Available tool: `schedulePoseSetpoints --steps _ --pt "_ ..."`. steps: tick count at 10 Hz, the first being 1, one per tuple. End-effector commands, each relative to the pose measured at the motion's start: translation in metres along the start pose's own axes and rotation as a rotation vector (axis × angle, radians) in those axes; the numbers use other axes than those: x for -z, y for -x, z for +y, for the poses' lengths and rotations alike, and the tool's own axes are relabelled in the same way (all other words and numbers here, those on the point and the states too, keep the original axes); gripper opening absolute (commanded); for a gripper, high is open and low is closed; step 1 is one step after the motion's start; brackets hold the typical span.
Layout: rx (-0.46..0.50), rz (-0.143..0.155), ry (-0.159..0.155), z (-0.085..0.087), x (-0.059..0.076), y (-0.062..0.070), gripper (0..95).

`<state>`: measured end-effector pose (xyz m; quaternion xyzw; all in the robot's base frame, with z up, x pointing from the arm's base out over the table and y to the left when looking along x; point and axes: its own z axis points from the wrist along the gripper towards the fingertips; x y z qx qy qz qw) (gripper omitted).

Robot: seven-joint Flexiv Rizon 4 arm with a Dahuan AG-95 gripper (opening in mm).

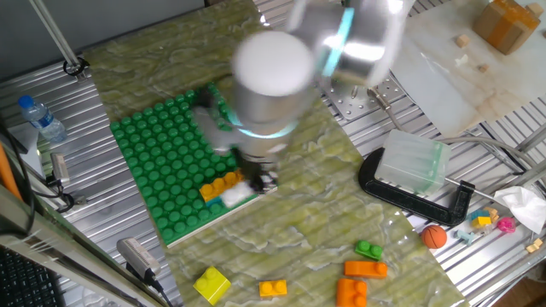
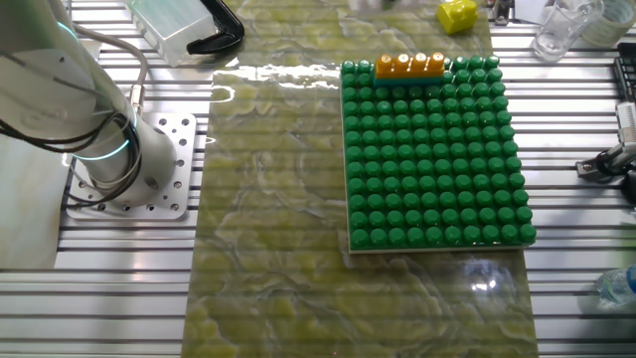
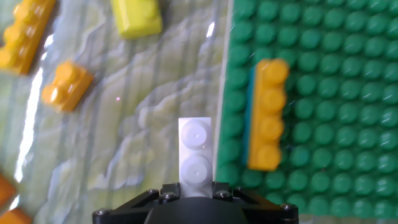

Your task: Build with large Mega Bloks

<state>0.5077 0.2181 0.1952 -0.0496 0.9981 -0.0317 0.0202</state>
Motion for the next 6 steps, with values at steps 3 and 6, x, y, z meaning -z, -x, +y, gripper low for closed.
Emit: schedulePoseSetpoints --steps 3,6 --pt "0.000 0.006 0.005 -0.037 -0.019 0.019 0.0" --pt "-0.026 0.013 0.012 -0.048 -0.036 0.021 0.0"
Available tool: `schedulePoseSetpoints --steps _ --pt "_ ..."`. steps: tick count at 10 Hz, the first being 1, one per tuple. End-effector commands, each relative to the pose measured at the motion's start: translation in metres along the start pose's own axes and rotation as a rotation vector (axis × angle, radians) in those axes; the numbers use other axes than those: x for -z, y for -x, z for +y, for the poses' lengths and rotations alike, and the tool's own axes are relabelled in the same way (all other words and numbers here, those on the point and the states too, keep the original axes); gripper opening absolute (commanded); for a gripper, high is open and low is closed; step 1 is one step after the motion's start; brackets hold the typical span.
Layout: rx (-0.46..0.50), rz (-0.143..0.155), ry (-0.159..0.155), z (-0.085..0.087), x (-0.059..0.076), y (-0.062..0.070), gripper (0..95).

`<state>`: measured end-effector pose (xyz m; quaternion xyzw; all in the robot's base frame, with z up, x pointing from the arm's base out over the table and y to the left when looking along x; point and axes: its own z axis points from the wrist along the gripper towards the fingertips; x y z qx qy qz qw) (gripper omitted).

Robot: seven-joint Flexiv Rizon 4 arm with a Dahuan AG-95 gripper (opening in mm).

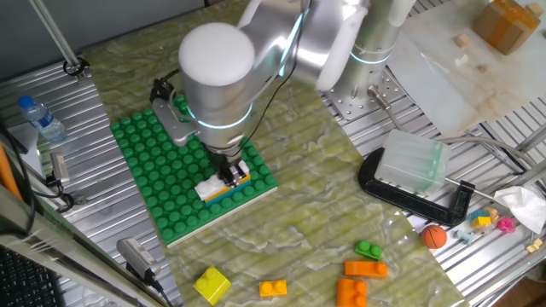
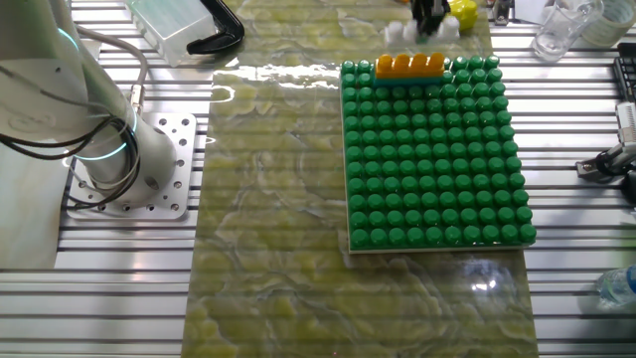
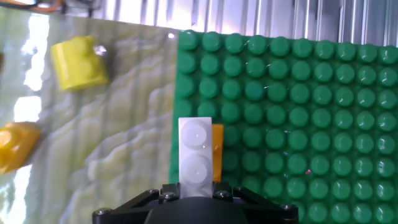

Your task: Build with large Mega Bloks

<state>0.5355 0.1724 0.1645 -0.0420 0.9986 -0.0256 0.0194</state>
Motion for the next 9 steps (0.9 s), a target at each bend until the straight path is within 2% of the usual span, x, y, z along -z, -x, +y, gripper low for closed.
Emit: schedulePoseSetpoints --steps 1,2,4,7,9 --pt "-0.020 0.015 0.001 -0.002 -0.002 0.000 0.0" --pt "-0.037 0.013 0.019 -0.004 -0.006 0.000 0.0" --pt "-0.040 0.021 0.018 -0.006 -0.010 -0.002 0.0" --pt "-0.030 0.015 0.016 -0.012 -0.021 -0.013 0.0" --pt "-0.038 0.020 0.024 -0.011 -0.022 -0.014 0.0"
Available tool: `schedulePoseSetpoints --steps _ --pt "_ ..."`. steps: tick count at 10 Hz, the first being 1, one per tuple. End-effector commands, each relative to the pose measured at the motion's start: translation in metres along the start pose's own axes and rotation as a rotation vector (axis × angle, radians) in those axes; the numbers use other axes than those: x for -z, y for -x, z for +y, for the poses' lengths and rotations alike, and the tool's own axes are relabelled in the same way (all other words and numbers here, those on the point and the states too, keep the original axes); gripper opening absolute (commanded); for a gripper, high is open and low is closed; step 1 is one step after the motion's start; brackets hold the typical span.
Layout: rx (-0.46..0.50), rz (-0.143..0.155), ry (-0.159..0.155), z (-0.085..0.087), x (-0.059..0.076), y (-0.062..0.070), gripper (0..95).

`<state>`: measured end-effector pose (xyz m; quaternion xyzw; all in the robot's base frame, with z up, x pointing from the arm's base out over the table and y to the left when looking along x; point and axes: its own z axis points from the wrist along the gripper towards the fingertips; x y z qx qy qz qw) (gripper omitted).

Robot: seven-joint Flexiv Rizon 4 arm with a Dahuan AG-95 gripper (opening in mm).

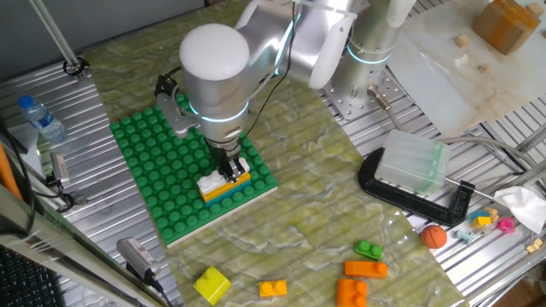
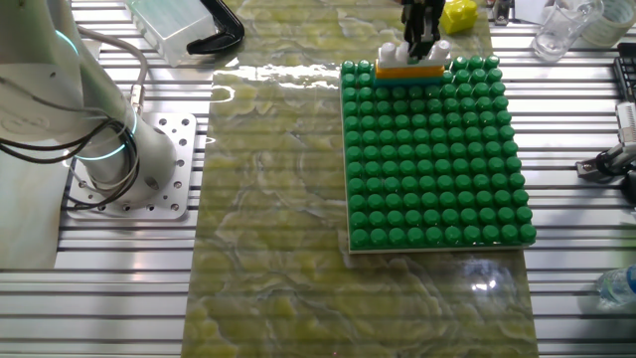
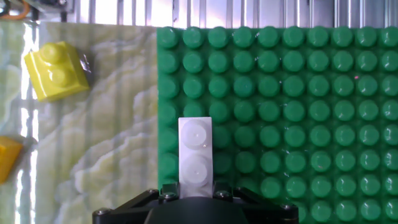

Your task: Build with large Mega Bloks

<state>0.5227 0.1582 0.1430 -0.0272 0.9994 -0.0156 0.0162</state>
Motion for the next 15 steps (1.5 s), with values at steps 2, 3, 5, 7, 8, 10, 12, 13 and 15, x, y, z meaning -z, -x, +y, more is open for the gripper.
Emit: schedulePoseSetpoints --steps 2,3,5,7,8,10,12,13,15 --pt "-0.019 0.010 0.012 0.006 -0.003 0.002 0.0" --pt "-0.021 0.010 0.009 0.009 -0.005 0.003 0.0" --pt "-0.009 0.010 -0.017 0.010 -0.010 0.004 0.0" --pt "-0.007 0.001 -0.010 0.008 -0.013 0.000 0.0" --pt "-0.026 0.006 0.008 0.008 -0.015 0.000 0.0" --pt "-0.029 0.003 0.009 0.010 -0.020 0.001 0.0" --pt "-0.012 0.007 -0.003 0.008 -0.031 0.002 0.0" --pt "-0.009 0.010 -0.011 0.007 -0.037 0.002 0.0" --pt "0.001 0.000 -0.005 0.005 -0.051 -0.001 0.0"
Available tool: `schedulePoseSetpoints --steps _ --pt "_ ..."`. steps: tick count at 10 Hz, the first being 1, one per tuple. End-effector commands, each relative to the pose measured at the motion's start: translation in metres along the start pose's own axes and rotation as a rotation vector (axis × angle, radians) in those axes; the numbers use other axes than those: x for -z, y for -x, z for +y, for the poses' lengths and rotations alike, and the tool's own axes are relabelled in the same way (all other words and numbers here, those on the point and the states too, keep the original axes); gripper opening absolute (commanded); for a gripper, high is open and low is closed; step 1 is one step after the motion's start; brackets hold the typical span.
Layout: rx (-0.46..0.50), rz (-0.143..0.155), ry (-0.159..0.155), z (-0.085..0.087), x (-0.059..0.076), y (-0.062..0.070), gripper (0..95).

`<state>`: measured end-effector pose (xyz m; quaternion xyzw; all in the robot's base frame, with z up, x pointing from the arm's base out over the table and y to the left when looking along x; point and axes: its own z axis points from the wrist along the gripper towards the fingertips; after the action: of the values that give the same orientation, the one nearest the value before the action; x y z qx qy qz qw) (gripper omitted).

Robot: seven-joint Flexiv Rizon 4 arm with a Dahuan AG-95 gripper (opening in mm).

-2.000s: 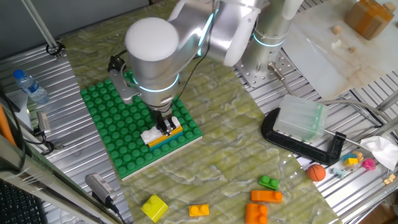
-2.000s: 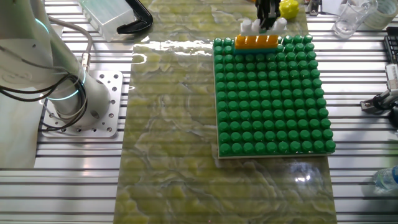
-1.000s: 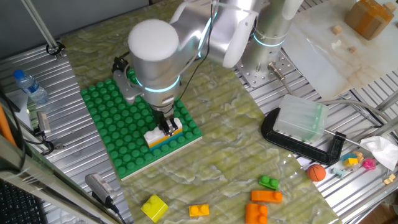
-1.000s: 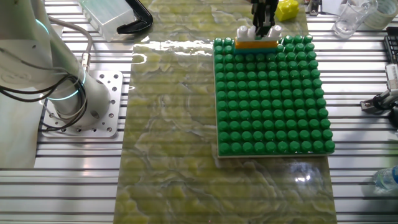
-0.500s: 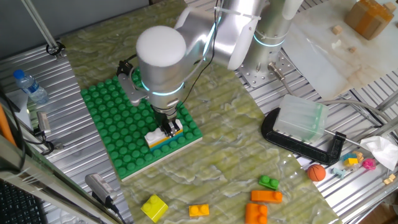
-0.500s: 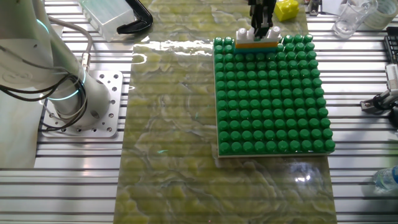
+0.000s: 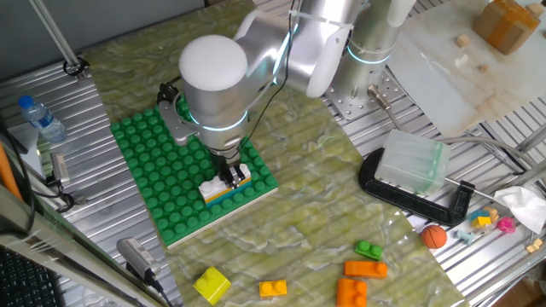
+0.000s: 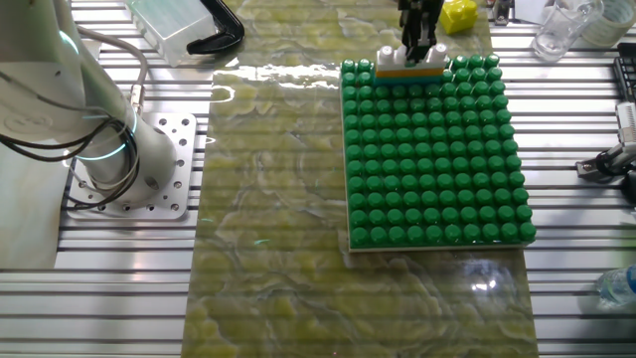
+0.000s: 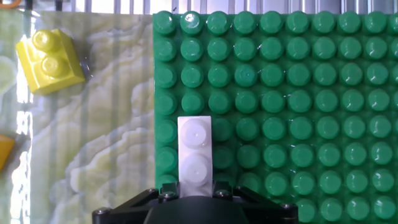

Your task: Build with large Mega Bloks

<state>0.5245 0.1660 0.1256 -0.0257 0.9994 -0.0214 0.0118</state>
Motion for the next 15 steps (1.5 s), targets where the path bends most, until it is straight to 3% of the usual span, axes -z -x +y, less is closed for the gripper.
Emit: schedulePoseSetpoints --steps 1,5,6,7,9,11,14,15 --pt "0.004 -0.007 0.008 -0.001 -0.036 -0.002 0.0" --pt "0.016 -0.013 -0.005 0.003 -0.049 -0.001 0.0" --pt "0.040 -0.003 -0.054 0.002 -0.048 -0.001 0.0" --pt "0.048 -0.002 -0.067 0.000 -0.045 -0.001 0.0" --pt "0.025 -0.006 -0.009 -0.001 -0.033 0.001 0.0" --pt "0.012 0.010 -0.003 0.000 -0.029 0.004 0.0" --pt "0.022 0.008 0.010 -0.003 -0.020 0.003 0.0" --pt "0.024 0.007 0.046 -0.003 -0.016 0.003 0.0"
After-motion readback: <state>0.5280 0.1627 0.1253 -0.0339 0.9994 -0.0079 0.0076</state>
